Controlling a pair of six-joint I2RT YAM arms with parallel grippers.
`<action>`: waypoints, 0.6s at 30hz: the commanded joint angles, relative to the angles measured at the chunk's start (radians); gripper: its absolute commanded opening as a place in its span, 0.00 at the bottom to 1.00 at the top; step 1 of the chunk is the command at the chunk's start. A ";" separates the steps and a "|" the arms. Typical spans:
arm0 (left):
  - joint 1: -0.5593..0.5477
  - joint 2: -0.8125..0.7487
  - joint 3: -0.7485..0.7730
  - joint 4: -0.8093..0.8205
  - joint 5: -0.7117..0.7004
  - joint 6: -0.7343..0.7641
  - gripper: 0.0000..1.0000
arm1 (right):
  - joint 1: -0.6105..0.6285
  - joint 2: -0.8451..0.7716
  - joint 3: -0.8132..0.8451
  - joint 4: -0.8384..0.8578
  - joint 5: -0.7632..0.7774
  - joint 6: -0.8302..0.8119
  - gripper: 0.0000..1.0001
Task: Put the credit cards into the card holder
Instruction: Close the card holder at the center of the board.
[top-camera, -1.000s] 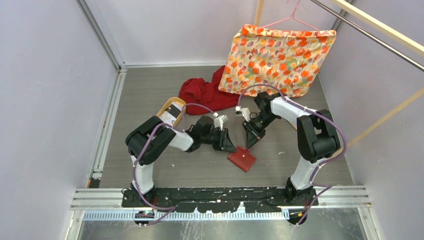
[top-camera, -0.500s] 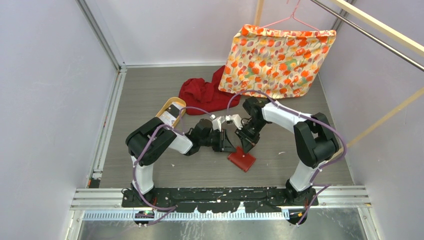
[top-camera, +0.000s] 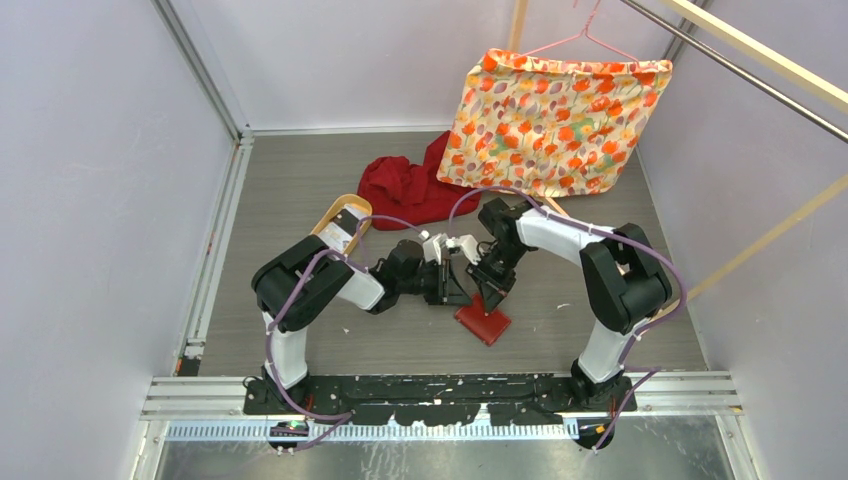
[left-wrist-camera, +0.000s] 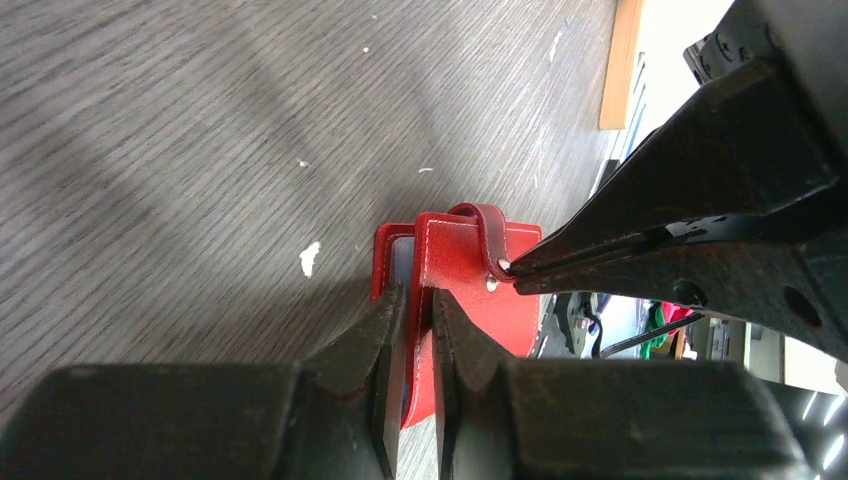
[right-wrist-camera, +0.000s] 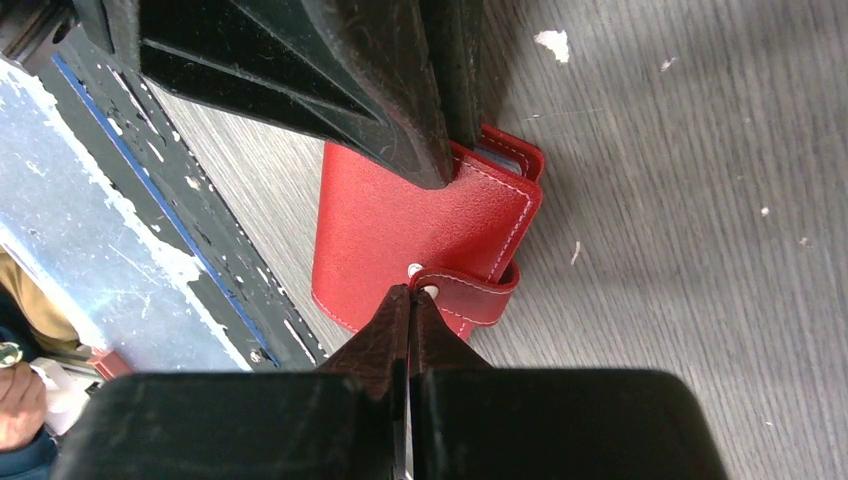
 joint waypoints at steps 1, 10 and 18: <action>-0.004 -0.029 -0.017 0.034 -0.015 0.011 0.15 | 0.012 0.002 -0.004 0.014 0.001 0.022 0.01; -0.004 -0.036 -0.035 0.077 -0.017 -0.002 0.16 | 0.013 -0.001 -0.010 0.028 -0.013 0.055 0.01; 0.000 -0.123 -0.066 0.079 -0.060 -0.018 0.39 | 0.015 0.002 -0.018 0.030 0.007 0.049 0.01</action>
